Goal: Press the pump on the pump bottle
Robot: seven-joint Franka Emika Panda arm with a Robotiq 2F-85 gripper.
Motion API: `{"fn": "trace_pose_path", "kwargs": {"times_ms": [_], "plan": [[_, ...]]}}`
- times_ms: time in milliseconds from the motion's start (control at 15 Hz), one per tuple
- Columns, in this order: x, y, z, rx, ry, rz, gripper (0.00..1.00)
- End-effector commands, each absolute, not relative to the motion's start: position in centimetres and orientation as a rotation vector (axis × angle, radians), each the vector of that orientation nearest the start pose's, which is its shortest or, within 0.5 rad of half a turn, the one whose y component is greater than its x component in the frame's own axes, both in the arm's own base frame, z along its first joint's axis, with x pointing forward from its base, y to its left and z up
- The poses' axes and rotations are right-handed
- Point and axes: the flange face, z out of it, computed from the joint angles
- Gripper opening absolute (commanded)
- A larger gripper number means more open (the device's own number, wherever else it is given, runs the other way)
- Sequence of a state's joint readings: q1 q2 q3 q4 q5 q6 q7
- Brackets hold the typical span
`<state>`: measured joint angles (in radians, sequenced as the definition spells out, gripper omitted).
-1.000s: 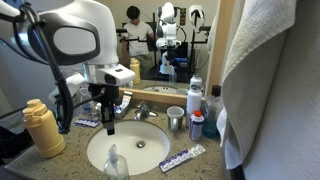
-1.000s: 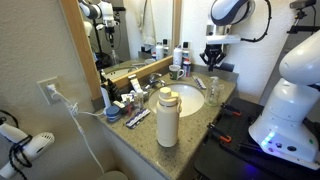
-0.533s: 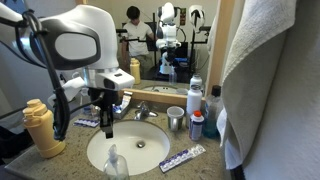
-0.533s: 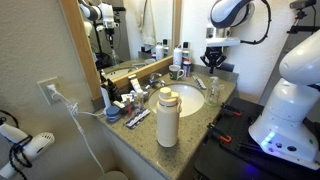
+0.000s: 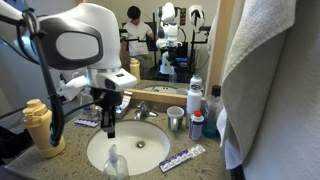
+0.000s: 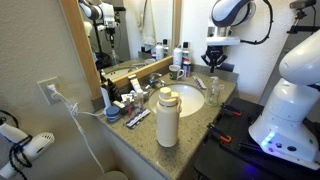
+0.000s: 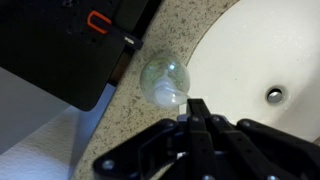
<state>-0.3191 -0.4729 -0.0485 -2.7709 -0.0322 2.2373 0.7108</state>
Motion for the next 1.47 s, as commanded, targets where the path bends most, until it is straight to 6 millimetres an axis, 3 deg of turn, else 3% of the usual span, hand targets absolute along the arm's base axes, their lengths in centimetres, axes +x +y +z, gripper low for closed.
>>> {"fn": "trace_pose_path", "kwargs": {"times_ms": [0,1400], "plan": [[32.36,-13.13,35.06,-2.673,1.640,0.067,0.00],[32.55,-13.63,35.11,-2.679,1.647,0.079,0.00]]}}
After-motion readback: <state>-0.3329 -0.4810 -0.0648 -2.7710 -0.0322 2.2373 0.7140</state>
